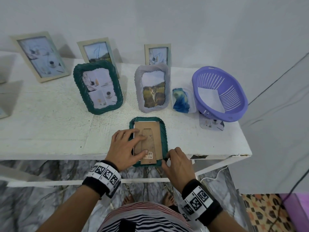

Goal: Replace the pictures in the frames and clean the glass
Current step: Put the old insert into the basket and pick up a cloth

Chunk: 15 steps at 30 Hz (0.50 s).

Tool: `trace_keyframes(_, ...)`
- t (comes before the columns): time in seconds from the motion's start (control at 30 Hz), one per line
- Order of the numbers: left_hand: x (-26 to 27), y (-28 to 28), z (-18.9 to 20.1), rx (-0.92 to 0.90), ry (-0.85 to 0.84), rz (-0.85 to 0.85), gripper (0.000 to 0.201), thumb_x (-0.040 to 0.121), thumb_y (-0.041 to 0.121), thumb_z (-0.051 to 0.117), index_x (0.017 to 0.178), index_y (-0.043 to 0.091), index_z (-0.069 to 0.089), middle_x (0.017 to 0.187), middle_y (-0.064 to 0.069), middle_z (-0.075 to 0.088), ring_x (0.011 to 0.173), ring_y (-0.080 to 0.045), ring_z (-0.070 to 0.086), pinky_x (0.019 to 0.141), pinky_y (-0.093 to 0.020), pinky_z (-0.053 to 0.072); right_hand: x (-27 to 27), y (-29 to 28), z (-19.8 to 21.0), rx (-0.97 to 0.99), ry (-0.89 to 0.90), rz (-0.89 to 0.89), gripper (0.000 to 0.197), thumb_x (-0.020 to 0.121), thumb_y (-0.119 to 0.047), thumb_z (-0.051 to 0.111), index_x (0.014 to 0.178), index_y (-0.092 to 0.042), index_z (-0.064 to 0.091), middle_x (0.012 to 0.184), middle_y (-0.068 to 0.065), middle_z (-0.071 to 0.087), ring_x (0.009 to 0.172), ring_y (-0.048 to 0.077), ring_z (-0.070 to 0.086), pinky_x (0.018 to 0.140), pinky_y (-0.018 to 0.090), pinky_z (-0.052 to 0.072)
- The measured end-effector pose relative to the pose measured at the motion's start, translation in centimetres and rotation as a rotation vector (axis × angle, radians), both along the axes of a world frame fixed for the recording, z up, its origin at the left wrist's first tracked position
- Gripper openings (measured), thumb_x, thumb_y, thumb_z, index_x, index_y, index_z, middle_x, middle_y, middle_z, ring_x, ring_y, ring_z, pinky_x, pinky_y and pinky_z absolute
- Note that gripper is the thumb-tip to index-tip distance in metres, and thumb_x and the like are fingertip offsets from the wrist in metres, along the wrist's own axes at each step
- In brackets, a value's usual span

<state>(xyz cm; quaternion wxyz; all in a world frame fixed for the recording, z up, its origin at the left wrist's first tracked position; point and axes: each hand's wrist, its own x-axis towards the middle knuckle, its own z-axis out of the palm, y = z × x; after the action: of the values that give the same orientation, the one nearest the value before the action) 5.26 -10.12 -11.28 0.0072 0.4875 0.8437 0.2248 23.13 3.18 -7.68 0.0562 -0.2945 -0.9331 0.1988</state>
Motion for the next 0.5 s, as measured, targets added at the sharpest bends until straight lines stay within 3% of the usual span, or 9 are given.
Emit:
trace_keyframes(0.13, -0.1, 0.0, -0.1, 0.004, 0.003, -0.002, 0.050, 0.082, 0.069, 0.049, 0.122, 0.041, 0.062, 0.134, 0.009, 0.050, 0.120, -0.018, 0.043, 0.104, -0.042, 0.029, -0.4, 0.1, 0.3, -0.077, -0.073, -0.058, 0.016, 0.092, -0.029, 0.053, 0.097, -0.015, 0.055, 0.098, -0.001, 0.051, 0.088, 0.017, 0.053, 0.066, 0.025, 0.032)
trace_keyframes(0.3, -0.1, 0.0, -0.2, 0.014, 0.005, -0.001, 0.050, 0.082, 0.069, 0.050, 0.122, 0.041, 0.063, 0.133, 0.008, 0.051, 0.120, -0.018, 0.043, 0.103, -0.043, 0.030, -0.4, 0.5, -0.4, -0.239, 0.009, -0.081, 0.011, 0.087, -0.019, 0.060, 0.097, -0.014, 0.058, 0.093, -0.005, 0.049, 0.086, 0.011, 0.049, 0.070, 0.016, 0.031)
trace_keyframes(0.43, -0.1, 0.0, -0.2, 0.020, 0.004, -0.001, 0.050, 0.082, 0.068, 0.051, 0.121, 0.041, 0.063, 0.134, 0.008, 0.051, 0.121, -0.018, 0.042, 0.103, -0.044, 0.031, -0.1, 1.0, 0.0, -0.295, 0.084, 0.010, 0.011, 0.085, -0.012, 0.063, 0.090, -0.019, 0.056, 0.083, -0.009, 0.046, 0.074, 0.006, 0.044, 0.064, 0.008, 0.032)
trace_keyframes(0.5, -0.1, 0.0, -0.2, 0.018, 0.003, -0.004, 0.050, 0.082, 0.068, 0.051, 0.122, 0.041, 0.062, 0.134, 0.008, 0.051, 0.121, -0.018, 0.042, 0.104, -0.044, 0.030, 0.2, 1.2, -0.1, -0.257, 0.101, 0.015, 0.012, 0.084, -0.016, 0.066, 0.087, -0.021, 0.054, 0.080, -0.010, 0.044, 0.070, 0.004, 0.042, 0.062, 0.010, 0.033)
